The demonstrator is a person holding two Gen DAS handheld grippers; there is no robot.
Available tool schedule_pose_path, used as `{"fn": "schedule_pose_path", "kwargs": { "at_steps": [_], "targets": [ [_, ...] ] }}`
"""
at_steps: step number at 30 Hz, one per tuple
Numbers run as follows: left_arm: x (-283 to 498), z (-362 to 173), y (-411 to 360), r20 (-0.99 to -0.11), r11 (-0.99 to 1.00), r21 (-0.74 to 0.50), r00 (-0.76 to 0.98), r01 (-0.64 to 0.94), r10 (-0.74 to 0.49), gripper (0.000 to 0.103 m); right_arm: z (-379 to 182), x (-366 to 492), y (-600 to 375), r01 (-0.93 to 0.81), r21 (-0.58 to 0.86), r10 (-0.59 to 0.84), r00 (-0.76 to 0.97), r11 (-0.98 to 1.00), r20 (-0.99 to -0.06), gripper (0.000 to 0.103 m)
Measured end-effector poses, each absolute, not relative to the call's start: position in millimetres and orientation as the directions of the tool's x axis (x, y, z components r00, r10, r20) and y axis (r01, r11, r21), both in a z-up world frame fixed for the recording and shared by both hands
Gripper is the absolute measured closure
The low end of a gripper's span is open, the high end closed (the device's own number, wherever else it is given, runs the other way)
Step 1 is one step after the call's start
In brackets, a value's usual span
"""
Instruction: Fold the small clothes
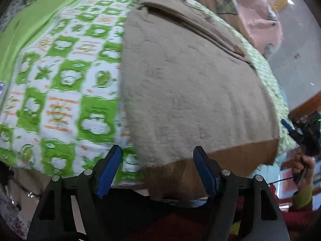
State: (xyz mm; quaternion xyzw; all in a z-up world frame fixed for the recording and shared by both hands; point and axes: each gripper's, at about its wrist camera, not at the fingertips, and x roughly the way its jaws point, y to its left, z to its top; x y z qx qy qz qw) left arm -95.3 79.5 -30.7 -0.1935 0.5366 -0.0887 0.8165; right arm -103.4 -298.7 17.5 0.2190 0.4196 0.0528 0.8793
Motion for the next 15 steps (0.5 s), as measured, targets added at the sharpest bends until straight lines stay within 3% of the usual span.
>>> {"fn": "schedule_pose_path", "kwargs": {
  "at_steps": [5, 11, 12, 14, 15],
  "targets": [
    [-95, -40, 69, -0.767, 0.837, -0.547, 0.396, 0.006, -0.504, 0.033, -13, -133, -300, 0.052, 0.496, 0.385, 0.563, 0.867, -0.732, 0.042],
    [-102, -46, 76, -0.714, 0.791, -0.61, 0.397, 0.052, -0.577, 0.036, -37, -135, -276, -0.043, 0.606, 0.538, 0.512, 0.794, -0.669, 0.053],
    [-104, -48, 78, -0.712, 0.79, -0.611, 0.398, 0.057, -0.579, 0.043, -40, -133, -269, -0.065, 0.604, 0.549, 0.502, 0.794, -0.668, 0.063],
    [-102, -50, 85, -0.721, 0.802, -0.593, 0.401, 0.063, -0.565, 0.077, -49, -128, -265, -0.044, 0.592, 0.533, 0.49, 0.805, -0.69, 0.088],
    [-99, -49, 90, -0.728, 0.808, -0.587, 0.399, 0.059, -0.558, 0.095, -50, -128, -267, -0.035, 0.599, 0.535, 0.494, 0.8, -0.686, 0.088]
  ]
}}
